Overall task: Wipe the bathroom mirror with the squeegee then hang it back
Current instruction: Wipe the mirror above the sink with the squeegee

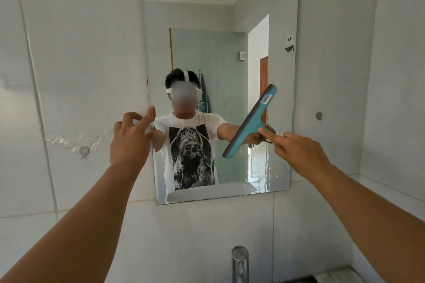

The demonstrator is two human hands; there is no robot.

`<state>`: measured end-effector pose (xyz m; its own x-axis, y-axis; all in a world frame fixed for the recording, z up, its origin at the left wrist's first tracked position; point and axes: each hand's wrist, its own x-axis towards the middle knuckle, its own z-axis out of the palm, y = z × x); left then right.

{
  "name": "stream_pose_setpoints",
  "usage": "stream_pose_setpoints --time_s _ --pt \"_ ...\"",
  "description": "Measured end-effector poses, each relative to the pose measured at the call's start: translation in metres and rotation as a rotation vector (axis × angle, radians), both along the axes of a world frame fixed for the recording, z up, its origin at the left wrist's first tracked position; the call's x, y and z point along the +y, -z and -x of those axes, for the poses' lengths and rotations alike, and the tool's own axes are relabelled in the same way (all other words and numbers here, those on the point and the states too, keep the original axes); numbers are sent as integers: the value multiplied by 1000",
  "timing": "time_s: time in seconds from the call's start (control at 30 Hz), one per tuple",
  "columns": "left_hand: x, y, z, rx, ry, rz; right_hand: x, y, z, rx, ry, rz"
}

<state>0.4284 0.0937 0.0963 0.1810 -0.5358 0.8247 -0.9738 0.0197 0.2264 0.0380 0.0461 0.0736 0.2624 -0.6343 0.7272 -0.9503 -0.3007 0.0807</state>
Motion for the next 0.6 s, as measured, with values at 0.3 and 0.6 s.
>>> stream_pose_setpoints --time_s 0.3,0.6 --pt "-3 1 -2 18 10 12 -10 36 15 -244 -50 -63" --pt "-2 -1 -7 11 41 5 0 113 -42 -775 -158 -131"
